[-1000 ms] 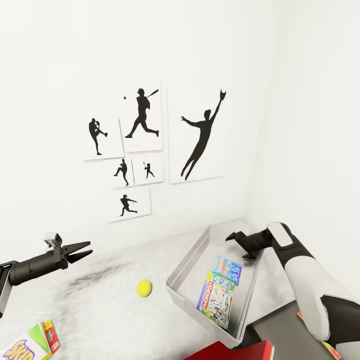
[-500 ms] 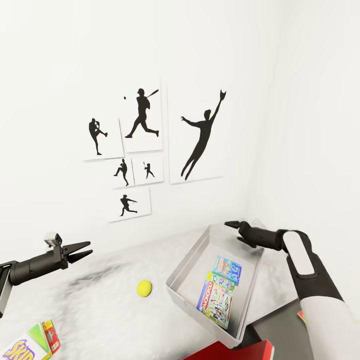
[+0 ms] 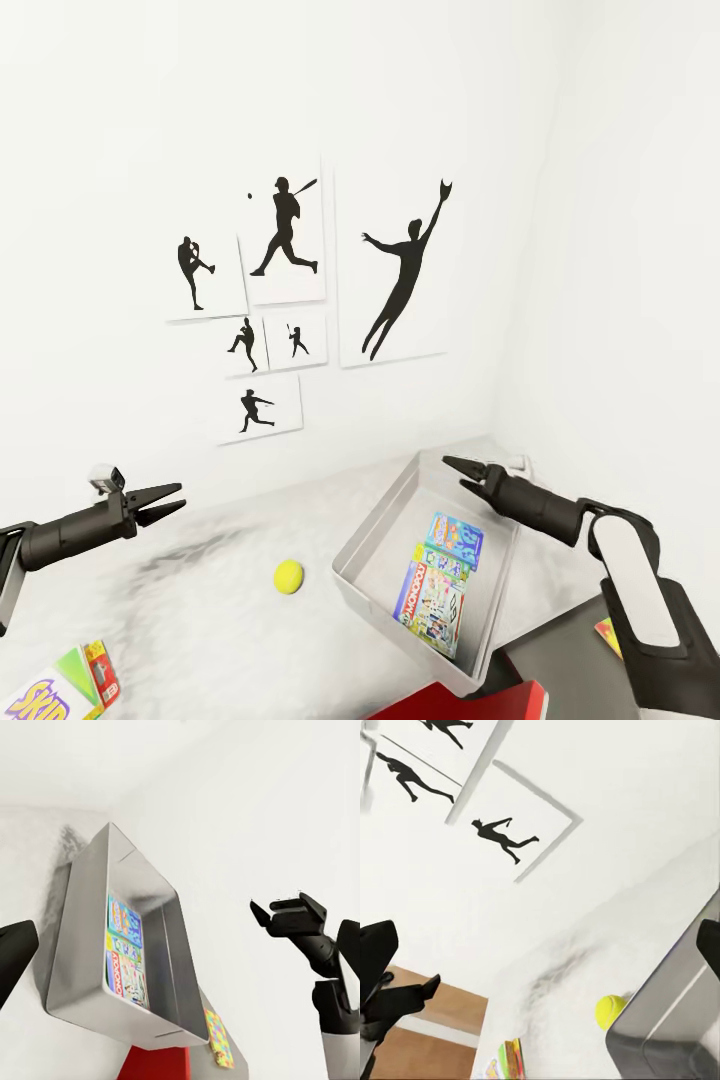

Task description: Put all the toys in the child's room - the three board games (two on the bed and one on the table), the two jigsaw puzzles on the table, and the tennis ball on the table - inside the toy box on the table in the child's room.

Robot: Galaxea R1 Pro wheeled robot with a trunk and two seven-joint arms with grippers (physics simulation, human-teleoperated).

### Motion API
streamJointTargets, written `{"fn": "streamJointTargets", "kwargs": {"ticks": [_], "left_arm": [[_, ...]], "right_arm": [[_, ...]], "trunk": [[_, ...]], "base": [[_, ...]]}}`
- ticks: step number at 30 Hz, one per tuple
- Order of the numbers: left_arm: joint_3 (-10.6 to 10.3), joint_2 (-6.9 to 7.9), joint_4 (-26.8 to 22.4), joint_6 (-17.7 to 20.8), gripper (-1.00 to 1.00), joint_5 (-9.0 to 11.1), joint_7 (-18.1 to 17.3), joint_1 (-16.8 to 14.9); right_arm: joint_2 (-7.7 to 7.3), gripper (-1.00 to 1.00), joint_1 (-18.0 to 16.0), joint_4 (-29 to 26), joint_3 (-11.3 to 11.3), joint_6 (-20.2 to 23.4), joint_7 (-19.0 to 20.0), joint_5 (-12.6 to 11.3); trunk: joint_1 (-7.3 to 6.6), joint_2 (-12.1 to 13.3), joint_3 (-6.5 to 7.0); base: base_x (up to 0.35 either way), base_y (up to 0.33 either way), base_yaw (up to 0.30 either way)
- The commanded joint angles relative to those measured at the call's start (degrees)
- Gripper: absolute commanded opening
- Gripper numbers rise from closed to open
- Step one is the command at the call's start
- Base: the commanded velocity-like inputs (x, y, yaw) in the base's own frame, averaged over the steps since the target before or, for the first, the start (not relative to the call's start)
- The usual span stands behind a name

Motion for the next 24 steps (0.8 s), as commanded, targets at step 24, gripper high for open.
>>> {"fn": "streamJointTargets", "kwargs": {"ticks": [24], "left_arm": [[-0.11,-0.23,0.00,0.56,1.00,-0.16,-0.24,-0.04]], "right_arm": [[0.12,1.00,3.35,-1.06,-0.09,0.25,3.10,-2.15]], "trunk": [[0.04,-0.12,-0.12]], "base": [[-0.025,0.000,0.000]]}}
